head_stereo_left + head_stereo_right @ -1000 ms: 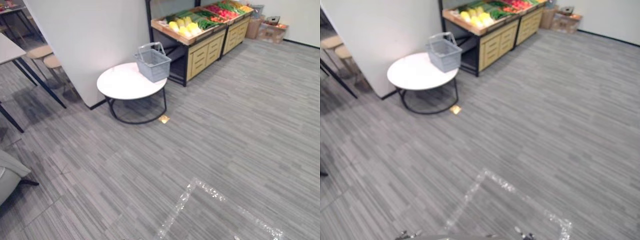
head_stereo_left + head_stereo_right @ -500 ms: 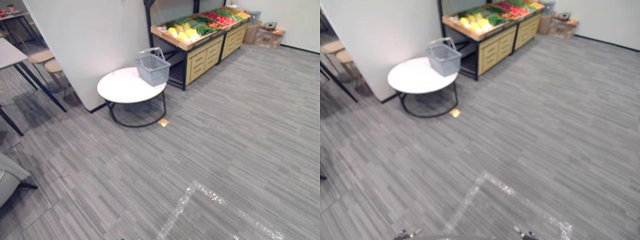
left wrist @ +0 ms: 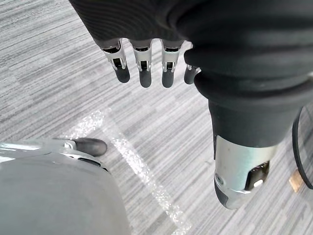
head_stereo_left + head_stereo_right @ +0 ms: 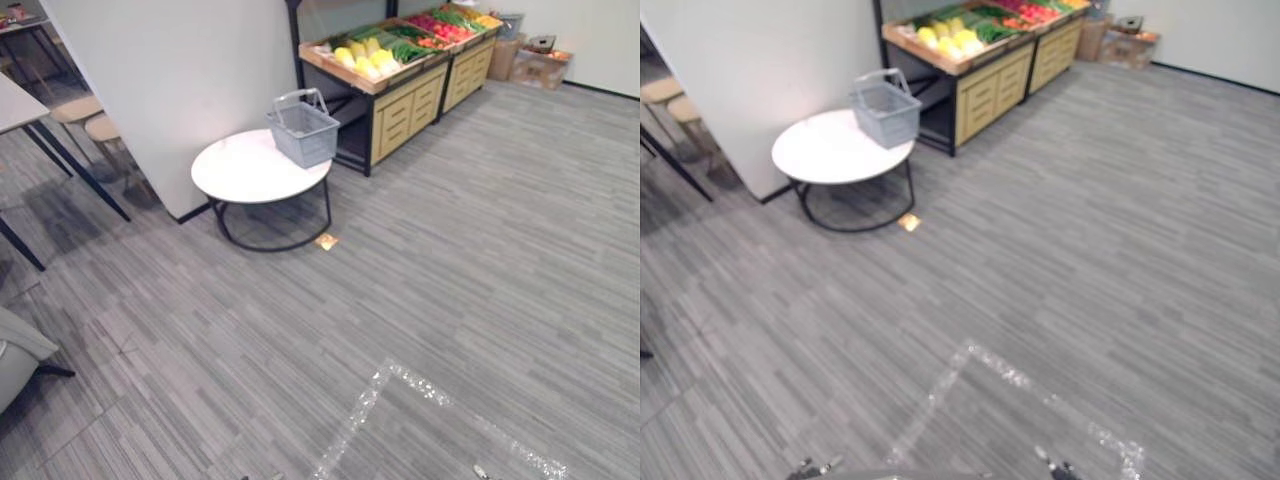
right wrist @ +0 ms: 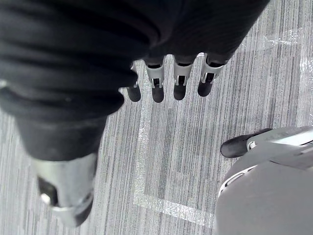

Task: Pick vegetable in the basket

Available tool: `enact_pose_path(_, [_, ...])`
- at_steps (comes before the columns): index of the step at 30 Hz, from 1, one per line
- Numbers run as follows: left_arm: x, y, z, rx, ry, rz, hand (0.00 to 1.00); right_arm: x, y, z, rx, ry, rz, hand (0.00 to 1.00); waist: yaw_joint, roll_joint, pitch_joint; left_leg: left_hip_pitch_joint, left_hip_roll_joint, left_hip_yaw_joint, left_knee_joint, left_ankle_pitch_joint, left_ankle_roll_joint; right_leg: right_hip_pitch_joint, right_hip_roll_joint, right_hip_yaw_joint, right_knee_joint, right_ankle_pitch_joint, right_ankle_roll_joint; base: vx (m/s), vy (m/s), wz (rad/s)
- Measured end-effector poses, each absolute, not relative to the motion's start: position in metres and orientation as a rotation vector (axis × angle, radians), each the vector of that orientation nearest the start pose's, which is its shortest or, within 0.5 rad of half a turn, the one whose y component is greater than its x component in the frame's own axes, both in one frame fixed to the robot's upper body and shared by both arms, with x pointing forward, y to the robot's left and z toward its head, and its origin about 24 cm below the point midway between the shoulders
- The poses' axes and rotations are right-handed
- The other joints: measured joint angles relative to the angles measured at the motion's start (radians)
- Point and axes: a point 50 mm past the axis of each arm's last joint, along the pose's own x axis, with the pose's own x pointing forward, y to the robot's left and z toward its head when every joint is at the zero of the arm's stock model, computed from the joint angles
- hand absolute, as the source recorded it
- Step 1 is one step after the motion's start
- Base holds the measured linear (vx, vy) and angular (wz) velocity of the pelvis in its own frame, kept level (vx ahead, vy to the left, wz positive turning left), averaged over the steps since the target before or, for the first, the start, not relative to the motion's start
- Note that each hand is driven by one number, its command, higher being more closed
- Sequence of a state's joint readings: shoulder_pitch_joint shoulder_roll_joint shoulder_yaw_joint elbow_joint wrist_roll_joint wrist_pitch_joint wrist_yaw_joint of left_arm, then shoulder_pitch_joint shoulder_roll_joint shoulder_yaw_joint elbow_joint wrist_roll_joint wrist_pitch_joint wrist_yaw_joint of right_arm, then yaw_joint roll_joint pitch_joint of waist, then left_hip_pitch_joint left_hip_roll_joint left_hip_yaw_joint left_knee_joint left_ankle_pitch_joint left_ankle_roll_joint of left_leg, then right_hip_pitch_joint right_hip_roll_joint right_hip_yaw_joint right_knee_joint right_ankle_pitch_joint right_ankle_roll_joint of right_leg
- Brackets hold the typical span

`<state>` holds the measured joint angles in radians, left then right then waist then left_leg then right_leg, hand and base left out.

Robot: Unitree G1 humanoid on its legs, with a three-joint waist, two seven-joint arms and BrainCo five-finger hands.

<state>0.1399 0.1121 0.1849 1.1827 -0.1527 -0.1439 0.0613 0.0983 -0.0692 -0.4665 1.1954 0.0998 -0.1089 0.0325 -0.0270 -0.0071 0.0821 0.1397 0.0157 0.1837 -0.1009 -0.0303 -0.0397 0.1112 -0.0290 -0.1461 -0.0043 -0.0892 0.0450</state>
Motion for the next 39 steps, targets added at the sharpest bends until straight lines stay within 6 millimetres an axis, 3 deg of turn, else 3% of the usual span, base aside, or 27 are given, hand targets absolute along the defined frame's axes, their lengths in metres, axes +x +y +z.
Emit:
enact_pose_path(8, [0.050,0.220,-0.167,-0.075,1.142,0.410,0.00,0.062,-0.222,-0.167,0.300,1.085,-0.530,0.00,0.000,0.002,0.002,0.001,0.008,0.023,0.000,-0.003,-0.004,-0.002,0.010,0.021,-0.014,0.011,0.000,-0.02,-0.024,-0.08])
enact_pose_path(12, [0.060,0.217,-0.166,-0.042,1.118,0.365,0.00,0.063,-0.219,-0.167,0.279,1.093,-0.497,0.00,0.000,0.009,0.008,0.000,0.011,0.024,0.000,-0.004,-0.005,-0.003,0.013,0.022,-0.013,0.011,0.000,-0.02,-0.026,-0.02])
enact_pose_path(19, [0.096,0.206,-0.155,-0.001,0.964,0.269,0.00,0.084,-0.219,-0.160,0.218,1.006,-0.417,0.00,0.000,0.023,0.034,-0.053,0.016,0.029,0.006,-0.002,-0.004,-0.076,0.016,0.028,0.030,0.000,-0.015,0.01,-0.023,-0.02])
enact_pose_path(23, [0.115,0.199,-0.149,-0.002,0.898,0.243,0.00,0.099,-0.219,-0.156,0.214,0.957,-0.403,0.00,0.000,0.025,0.068,-0.070,0.018,0.041,0.011,-0.004,-0.008,-0.144,0.012,0.038,0.137,-0.056,-0.025,0.06,-0.029,-0.06])
enact_pose_path(25, [0.117,0.200,-0.148,-0.009,0.887,0.261,0.00,0.096,-0.218,-0.157,0.216,0.965,-0.403,0.00,0.000,0.015,0.079,-0.110,0.028,0.047,0.123,-0.056,-0.038,-0.143,0.005,0.038,0.160,-0.079,-0.034,0.07,-0.068,0.04])
enact_pose_path(27, [0.115,0.202,-0.148,-0.046,0.884,0.323,0.00,0.095,-0.218,-0.157,0.215,0.968,-0.410,0.00,0.002,0.004,0.111,-0.246,0.075,0.055,0.491,-0.132,-0.047,-0.100,0.001,0.028,0.168,-0.105,-0.047,0.06,-0.128,0.13])
enact_pose_path(29, [0.116,0.199,-0.145,-0.127,0.848,0.390,0.00,0.093,-0.220,-0.157,0.196,0.970,-0.427,0.00,0.005,0.020,0.127,-0.357,0.141,0.052,0.799,-0.110,-0.012,-0.046,0.017,0.011,0.176,-0.123,-0.062,0.08,-0.085,0.16])
enact_pose_path(32, [0.117,0.199,-0.144,-0.158,0.827,0.415,0.00,0.104,-0.220,-0.152,0.140,0.938,-0.381,0.00,0.010,0.023,0.133,-0.454,0.167,0.047,0.986,-0.099,-0.018,-0.001,-0.001,0.013,0.202,-0.173,-0.071,0.13,-0.002,0.04])
enact_pose_path(35, [0.120,0.199,-0.142,-0.190,0.809,0.436,0.00,0.129,-0.217,-0.144,0.131,0.870,-0.343,0.00,0.016,0.025,0.134,-0.531,0.134,0.022,0.863,-0.102,-0.023,0.003,-0.033,0.023,0.188,-0.179,-0.063,0.18,0.071,-0.05])
enact_pose_path(36, [0.122,0.198,-0.142,-0.202,0.805,0.441,0.00,0.137,-0.216,-0.142,0.130,0.852,-0.330,0.00,0.029,0.025,0.134,-0.540,0.118,0.020,0.724,-0.094,-0.022,0.010,-0.051,0.029,0.175,-0.184,-0.050,0.29,0.138,-0.07])
enact_pose_path(39, [0.122,0.197,-0.143,-0.202,0.810,0.438,0.00,0.145,-0.211,-0.140,0.102,0.840,-0.291,0.00,0.039,0.028,0.132,-0.531,0.098,-0.007,0.314,0.015,-0.035,0.060,-0.083,0.028,0.137,-0.211,-0.004,0.31,0.167,-0.03])
